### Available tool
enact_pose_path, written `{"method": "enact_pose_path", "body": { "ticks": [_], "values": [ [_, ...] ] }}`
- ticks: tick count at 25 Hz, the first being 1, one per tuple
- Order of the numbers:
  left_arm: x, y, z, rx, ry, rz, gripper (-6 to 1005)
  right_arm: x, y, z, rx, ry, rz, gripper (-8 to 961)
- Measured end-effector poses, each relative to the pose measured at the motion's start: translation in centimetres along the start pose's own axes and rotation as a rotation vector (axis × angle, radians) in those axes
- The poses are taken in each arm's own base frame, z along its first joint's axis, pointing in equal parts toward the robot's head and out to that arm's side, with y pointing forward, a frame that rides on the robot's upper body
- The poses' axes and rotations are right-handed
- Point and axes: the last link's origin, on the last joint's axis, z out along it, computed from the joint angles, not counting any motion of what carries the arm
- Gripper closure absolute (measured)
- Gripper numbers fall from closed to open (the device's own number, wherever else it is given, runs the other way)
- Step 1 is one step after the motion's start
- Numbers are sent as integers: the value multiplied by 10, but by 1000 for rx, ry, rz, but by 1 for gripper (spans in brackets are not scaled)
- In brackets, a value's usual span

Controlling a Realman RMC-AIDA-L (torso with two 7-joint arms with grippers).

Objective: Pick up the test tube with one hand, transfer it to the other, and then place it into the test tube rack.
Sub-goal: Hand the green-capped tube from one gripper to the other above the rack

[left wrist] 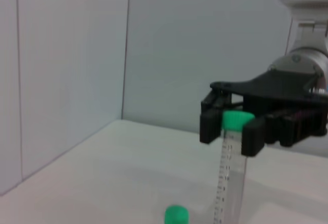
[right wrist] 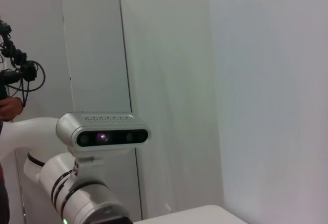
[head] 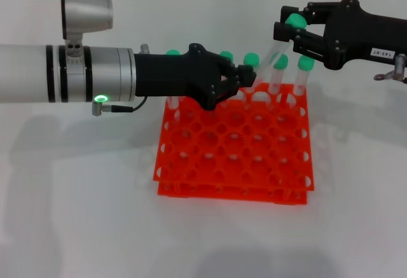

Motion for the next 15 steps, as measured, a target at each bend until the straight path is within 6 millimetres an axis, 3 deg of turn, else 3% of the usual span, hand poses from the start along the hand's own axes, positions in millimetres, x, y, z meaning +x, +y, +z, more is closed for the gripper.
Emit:
{"method": "enact_pose_path", "body": {
  "ticks": [8,15],
  "values": [
    [0,-1,-5,29,56,-31,796,0,0,-1,3,-2,0,683],
    [0,0,-5,27,56,-39,560,0,-1,-1,4,-1,1,687]
  ]
}}
